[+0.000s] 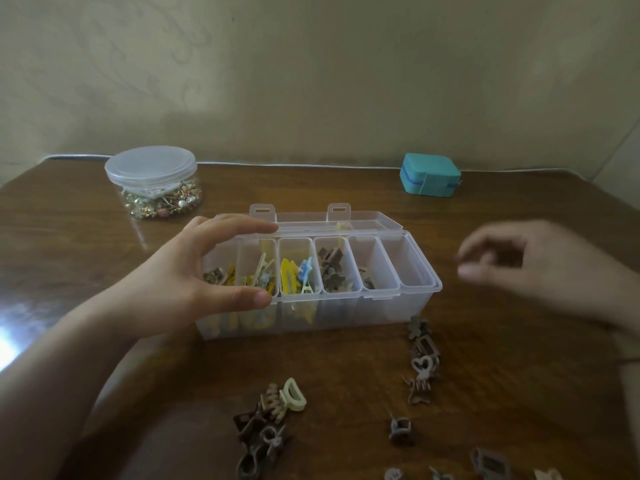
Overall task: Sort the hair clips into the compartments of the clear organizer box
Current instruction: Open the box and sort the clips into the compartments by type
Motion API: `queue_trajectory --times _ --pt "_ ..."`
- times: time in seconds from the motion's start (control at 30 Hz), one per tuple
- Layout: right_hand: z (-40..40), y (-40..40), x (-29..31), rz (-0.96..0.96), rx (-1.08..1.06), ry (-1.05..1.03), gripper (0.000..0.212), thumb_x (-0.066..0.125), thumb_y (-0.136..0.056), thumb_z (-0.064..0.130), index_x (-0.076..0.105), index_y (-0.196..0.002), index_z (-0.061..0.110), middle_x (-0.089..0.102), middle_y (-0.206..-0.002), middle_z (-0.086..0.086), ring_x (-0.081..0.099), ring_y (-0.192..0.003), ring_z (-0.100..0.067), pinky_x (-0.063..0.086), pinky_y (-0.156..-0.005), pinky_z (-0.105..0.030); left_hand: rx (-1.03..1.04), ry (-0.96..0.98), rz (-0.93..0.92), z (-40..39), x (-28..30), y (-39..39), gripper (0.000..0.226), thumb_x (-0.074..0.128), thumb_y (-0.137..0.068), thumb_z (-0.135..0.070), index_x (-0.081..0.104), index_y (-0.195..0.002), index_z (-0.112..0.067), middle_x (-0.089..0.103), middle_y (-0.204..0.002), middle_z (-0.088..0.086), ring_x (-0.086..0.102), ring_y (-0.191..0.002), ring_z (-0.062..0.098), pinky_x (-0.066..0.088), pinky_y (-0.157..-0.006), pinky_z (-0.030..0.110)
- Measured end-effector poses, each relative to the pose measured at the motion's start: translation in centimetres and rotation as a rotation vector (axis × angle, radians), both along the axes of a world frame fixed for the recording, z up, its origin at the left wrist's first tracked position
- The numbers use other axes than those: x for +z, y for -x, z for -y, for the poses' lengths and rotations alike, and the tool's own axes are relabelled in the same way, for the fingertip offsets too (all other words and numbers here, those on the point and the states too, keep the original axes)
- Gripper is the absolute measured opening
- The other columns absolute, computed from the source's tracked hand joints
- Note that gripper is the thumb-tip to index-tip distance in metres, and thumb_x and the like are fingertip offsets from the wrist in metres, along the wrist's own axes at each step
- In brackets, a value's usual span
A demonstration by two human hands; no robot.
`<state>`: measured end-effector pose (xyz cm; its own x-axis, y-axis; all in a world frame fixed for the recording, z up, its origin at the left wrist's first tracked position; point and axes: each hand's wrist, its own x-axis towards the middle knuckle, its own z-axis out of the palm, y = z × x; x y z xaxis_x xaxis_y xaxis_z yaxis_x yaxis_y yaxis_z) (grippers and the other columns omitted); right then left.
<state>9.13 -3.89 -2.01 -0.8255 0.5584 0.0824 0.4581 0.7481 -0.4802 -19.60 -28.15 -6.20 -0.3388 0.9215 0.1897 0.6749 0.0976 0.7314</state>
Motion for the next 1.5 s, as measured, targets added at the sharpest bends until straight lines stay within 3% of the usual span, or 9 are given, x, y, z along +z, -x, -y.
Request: queue_trajectory --times 0.13,0.4,0.57,0.67,0.8,1.07,1.2,1.33,1.5 --pt "3.0 3.0 -1.1 -0.668 -0.022 0.096 0.009 0.071 -0.084 0.030 0.069 -0.091 0.034 0.068 -0.081 0.011 0.060 -0.071 -0.005 0.046 -0.061 -0.013 -0.011 -0.022 -0.027 -0.1 -0.1 -0.2 0.079 0.075 -0.051 -0.072 0.056 -0.126 -0.059 0.054 -0.131 -0.034 0.040 -0.131 -0.004 0.033 -0.106 0.027" --pt "3.2 2.0 -0.5 -0.469 0.033 -0.094 0.005 0.069 -0.082 0.031 0.069 -0.078 0.028 0.068 -0.078 0.010 0.061 -0.075 -0.009 0.047 -0.060 -0.015 0.025 0.001 0.000 -0.1 0.1 -0.4 0.082 0.076 -0.045 -0.075 0.055 -0.123 -0.063 0.054 -0.121 -0.033 0.047 -0.123 -0.007 0.037 -0.105 0.030" --pt "2.7 1.4 0.2 0.348 0.084 0.016 0.009 0.066 -0.079 0.050 0.070 -0.079 0.042 0.068 -0.082 0.028 0.063 -0.076 0.008 0.049 -0.064 -0.019 0.057 0.038 0.022 -0.1 0.4 -0.2 0.086 0.076 -0.042 -0.078 0.055 -0.124 -0.062 0.055 -0.130 -0.017 0.050 -0.127 0.005 0.038 -0.111 0.043" --pt "4.4 3.2 -1.1 0.413 -0.029 0.063 0.038 0.059 -0.077 0.065 0.073 -0.078 0.030 0.071 -0.068 0.009 0.065 -0.063 -0.004 0.051 -0.059 -0.025 0.061 0.040 0.040 0.0 0.5 -0.1 0.090 0.075 -0.040 -0.083 0.055 -0.125 -0.061 0.055 -0.132 -0.017 0.049 -0.129 0.007 0.038 -0.113 0.048" --pt "4.9 3.4 -1.2 0.399 -0.052 -0.036 0.030 0.065 -0.082 0.054 0.072 -0.068 0.028 0.068 -0.065 0.008 0.062 -0.062 -0.004 0.046 -0.057 -0.024 0.057 0.031 0.059 0.1 0.4 -0.1 0.087 0.077 -0.043 -0.077 0.056 -0.125 -0.060 0.055 -0.131 -0.016 0.051 -0.128 0.008 0.038 -0.113 0.049" --pt "4.6 2.9 -0.3 -0.581 -0.030 0.065 0.021 0.056 -0.082 0.046 0.070 -0.076 0.030 0.067 -0.073 0.008 0.058 -0.063 -0.005 0.042 -0.054 -0.009 0.019 0.000 0.015 0.0 0.1 -0.2 0.078 0.076 -0.049 -0.072 0.056 -0.123 -0.061 0.054 -0.127 -0.034 0.044 -0.130 -0.002 0.035 -0.113 0.038" --pt "4.8 3.8 -2.1 -0.319 0.051 -0.223 0.026 0.059 -0.081 0.055 0.068 -0.094 0.034 0.063 -0.098 0.018 0.055 -0.092 0.000 0.040 -0.074 -0.015 0.029 0.017 0.027 -0.1 0.2 -0.3 0.080 0.076 -0.046 -0.074 0.055 -0.123 -0.062 0.055 -0.127 -0.026 0.047 -0.128 0.001 0.037 -0.113 0.041" --pt "4.1 1.3 0.3 -0.378 0.235 -0.118 0.012 0.062 -0.080 0.044 0.068 -0.082 0.033 0.066 -0.077 0.011 0.061 -0.070 -0.008 0.042 -0.058 -0.009 0.039 0.046 0.036 0.0 0.3 -0.2 0.083 0.076 -0.045 -0.075 0.054 -0.124 -0.063 0.054 -0.131 -0.017 0.050 -0.127 0.006 0.037 -0.114 0.045" --pt "4.2 1.1 -0.2 0.443 0.415 -0.089 0.033 0.067 -0.085 0.040 0.057 -0.111 0.059 0.062 -0.091 0.031 0.060 -0.081 0.005 0.050 -0.067 -0.016 0.035 0.032 0.041 0.0 0.3 0.0 0.085 0.077 -0.045 -0.077 0.055 -0.125 -0.061 0.056 -0.131 -0.015 0.052 -0.127 0.007 0.037 -0.114 0.047"
